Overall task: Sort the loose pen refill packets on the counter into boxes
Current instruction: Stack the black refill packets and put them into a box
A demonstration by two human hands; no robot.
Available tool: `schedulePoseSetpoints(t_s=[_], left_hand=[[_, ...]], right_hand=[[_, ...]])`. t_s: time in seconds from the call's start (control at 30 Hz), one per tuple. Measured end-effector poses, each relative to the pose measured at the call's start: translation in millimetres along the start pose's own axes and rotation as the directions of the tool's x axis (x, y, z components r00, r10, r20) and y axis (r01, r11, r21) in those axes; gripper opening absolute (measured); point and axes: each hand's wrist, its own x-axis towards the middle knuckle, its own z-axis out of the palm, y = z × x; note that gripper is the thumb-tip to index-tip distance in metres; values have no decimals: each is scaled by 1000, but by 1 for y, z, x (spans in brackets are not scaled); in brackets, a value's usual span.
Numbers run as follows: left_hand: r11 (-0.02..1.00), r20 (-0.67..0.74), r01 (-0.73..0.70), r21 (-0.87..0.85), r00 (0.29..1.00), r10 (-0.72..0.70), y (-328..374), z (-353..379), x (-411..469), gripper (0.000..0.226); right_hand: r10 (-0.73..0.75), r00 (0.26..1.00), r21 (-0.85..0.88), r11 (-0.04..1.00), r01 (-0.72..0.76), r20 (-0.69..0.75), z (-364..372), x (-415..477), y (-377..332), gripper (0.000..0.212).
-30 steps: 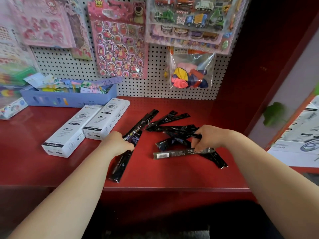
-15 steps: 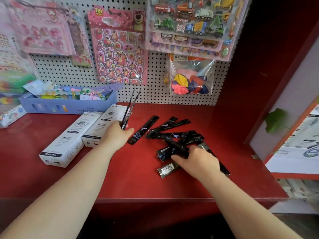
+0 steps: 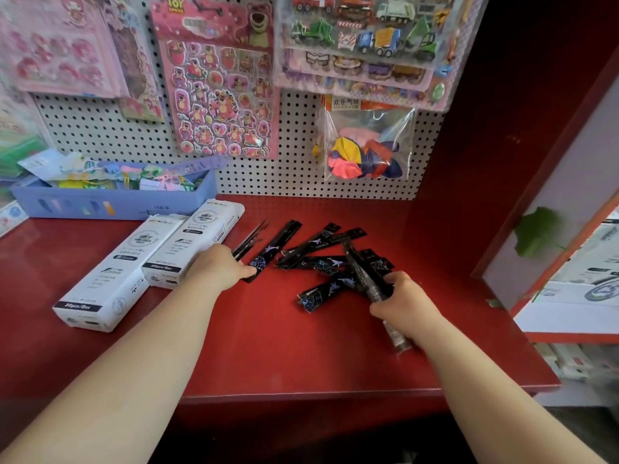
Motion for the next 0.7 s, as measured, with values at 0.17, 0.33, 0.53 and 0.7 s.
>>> schedulePoseSetpoints(t_s=[0.17,0.33,0.53,0.7], left_hand=[[1000,-11,-8,-8,1000,8,-2,2,2,34],[999,-42,-18,-33,999,17,-5,3,-12,13],[992,11,-67,-110,998,69,-31,-5,-50,9],[968,-83,-141,-208,989,126,-54,-13,-83,17]], right_hand=[[-100,995,131,986,102,-20,-17,4,5,23],[-218,975,64,973,221,-45,-29,11,6,23],[-429,903,-105,898,427,4,-20,7,-15,15],[-678,706,-432,585,687,206,12,6,-41,27]])
